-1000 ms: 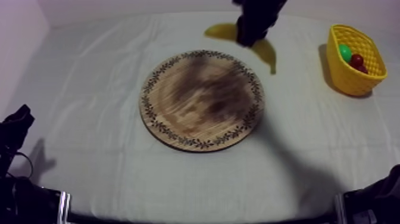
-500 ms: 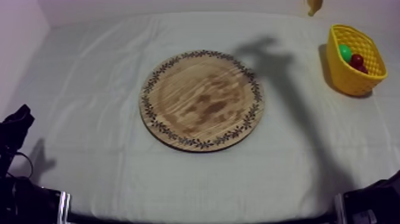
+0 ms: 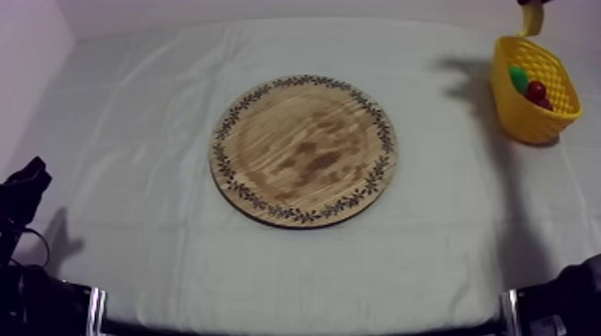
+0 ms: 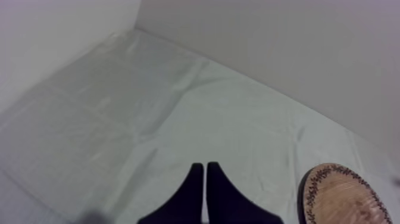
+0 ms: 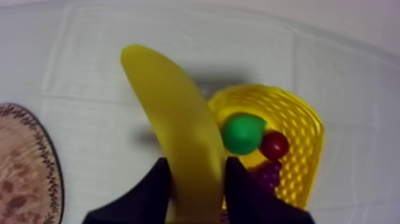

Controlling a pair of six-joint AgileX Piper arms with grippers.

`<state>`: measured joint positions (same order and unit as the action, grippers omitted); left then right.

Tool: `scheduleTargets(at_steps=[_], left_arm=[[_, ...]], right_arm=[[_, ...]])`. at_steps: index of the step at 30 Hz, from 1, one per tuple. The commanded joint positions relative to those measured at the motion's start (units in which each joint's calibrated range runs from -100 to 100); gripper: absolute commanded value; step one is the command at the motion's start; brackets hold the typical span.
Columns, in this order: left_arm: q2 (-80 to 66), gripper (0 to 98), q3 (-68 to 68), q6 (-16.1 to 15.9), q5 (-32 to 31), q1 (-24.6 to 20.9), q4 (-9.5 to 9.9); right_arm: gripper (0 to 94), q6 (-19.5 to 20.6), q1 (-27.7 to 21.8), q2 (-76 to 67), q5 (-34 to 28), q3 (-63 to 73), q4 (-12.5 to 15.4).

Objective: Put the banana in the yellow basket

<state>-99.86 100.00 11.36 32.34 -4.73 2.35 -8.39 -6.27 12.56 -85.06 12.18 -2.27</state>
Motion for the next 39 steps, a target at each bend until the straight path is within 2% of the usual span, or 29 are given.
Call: scheduleTargets(at_steps=[1,7,13,16,20,28,35,39], left_arm=[[0.04,0.1,0.0,-0.01,0.0,-0.01,0.02],[0.04,0.1,0.0,-0.01,0.0,-0.01,0.02],[0.04,0.1,0.0,-0.01,0.0,-0.01,0.02],[0.04,0.1,0.0,-0.01,0.0,-0.01,0.02],[0.04,0.1,0.0,-0.01,0.0,-0.01,0.02],[0.04,0.1,0.0,-0.01,0.0,-0.01,0.02],[0.04,0.1,0.0,-0.01,0.0,-0.01,0.02],[0.04,0.1,0.0,-0.01,0.0,-0.01,0.02]], right_arm=[[26.4,0.49,-1.82,1.12,0.96,-0.42,-0.56],[31.3,2.2,-3.54,4.23,3.16,-1.33,-2.4],[51.6,3.85,-4.06,4.55,3.57,-1.67,-3.39],[56.7,3.92,-4.2,3.51,3.36,-2.0,-3.24],[58.2,3.13,-4.29,0.25,2.55,-2.89,-2.33],[53.2,0.7,-3.52,-12.86,2.01,-9.22,0.45],[31.2,-0.38,-0.64,-26.67,4.15,-19.64,1.5],[23.2,-0.07,1.6,-32.91,5.06,-26.01,1.42]])
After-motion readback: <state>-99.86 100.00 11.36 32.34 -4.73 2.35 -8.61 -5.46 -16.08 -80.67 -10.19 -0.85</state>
